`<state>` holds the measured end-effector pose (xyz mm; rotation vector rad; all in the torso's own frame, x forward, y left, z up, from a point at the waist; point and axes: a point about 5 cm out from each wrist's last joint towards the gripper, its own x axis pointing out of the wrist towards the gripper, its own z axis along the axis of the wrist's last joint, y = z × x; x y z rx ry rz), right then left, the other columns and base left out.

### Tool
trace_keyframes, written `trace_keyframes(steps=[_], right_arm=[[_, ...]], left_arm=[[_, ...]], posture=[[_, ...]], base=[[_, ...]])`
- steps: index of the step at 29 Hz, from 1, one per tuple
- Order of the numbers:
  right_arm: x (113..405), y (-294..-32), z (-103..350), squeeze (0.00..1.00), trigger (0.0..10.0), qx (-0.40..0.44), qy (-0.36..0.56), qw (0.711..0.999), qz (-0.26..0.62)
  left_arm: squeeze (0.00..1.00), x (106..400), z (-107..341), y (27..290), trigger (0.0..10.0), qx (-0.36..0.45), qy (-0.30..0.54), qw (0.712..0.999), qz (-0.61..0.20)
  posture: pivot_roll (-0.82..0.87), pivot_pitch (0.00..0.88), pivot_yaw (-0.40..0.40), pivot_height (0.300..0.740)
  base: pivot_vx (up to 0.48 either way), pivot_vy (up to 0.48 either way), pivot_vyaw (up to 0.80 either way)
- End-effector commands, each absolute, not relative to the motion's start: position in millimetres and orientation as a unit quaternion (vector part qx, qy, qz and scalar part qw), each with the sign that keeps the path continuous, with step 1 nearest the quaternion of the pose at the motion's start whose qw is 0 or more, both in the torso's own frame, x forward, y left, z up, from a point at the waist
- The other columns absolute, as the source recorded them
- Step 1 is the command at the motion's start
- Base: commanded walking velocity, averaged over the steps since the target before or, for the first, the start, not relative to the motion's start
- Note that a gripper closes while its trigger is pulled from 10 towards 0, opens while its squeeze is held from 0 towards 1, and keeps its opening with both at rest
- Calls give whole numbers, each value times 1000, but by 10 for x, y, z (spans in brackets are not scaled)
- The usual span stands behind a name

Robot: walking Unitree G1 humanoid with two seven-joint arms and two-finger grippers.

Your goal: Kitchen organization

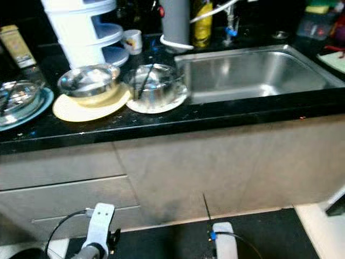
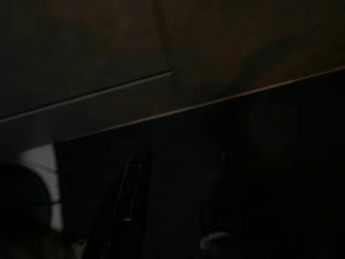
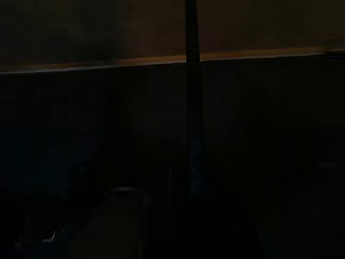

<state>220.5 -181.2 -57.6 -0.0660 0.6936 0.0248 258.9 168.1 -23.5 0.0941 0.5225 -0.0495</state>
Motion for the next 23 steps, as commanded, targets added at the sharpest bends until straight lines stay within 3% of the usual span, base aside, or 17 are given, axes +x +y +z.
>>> trace_keyframes(steps=[1, 23], right_arm=[[2152, -1701, -622, 0, 10000, -26, 350, 936, 25], [2170, -1706, -614, 0, 10000, -27, 349, 936, 24]], left_arm=[[0, 2511, -300, 1739, 10000, 45, 275, 960, -17], [0, 2536, -290, 1727, 10000, 44, 275, 960, -17]], posture=[[-73, 196, 18, 740], [-76, 189, 20, 740]], base=[[0, -337, 0], [0, -339, 0]])
